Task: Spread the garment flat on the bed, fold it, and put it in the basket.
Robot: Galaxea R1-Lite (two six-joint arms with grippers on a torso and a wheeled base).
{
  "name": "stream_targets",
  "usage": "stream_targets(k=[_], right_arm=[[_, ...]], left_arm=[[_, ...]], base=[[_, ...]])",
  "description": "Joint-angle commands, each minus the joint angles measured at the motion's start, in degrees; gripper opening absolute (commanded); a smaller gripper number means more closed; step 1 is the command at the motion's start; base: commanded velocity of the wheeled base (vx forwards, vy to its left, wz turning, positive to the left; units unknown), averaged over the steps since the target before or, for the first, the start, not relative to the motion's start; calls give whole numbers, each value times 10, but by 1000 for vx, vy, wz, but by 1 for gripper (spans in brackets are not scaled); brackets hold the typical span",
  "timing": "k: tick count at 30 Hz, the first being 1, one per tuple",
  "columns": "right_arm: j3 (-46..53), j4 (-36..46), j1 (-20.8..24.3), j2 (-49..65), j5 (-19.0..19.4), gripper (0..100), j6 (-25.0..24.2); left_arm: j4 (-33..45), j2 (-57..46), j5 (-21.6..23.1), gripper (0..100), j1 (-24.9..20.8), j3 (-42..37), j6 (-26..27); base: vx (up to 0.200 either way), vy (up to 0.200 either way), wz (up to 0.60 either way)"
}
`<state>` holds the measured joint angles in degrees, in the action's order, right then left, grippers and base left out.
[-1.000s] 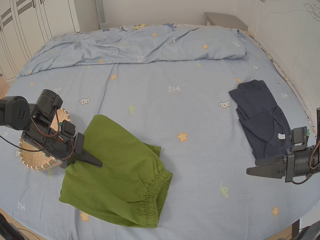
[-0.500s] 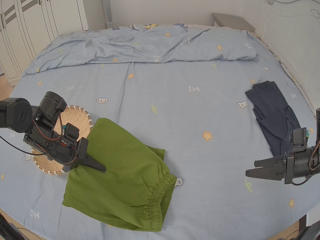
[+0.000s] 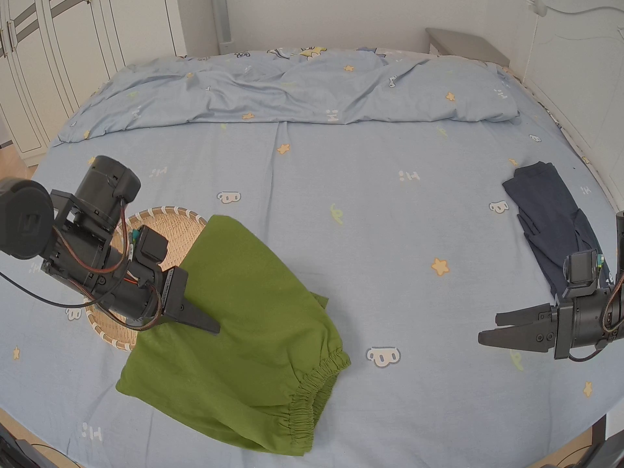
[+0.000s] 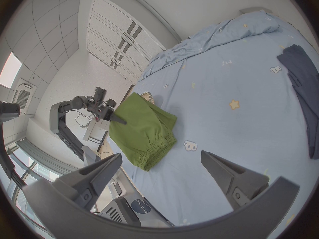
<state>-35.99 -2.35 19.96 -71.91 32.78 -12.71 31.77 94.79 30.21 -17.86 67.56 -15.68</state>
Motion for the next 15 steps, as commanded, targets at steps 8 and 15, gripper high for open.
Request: stream_targets(k=[8,15], right_arm=[[0,-3,3,0,-25,100,1],[0,-4,2,2,-28,100,1]], left_arm=[[-24,-83,-89,0,-43,62,49],[-124,-95,-146,0,12,59,-1]], base=[[0,0,0],[0,0,0]])
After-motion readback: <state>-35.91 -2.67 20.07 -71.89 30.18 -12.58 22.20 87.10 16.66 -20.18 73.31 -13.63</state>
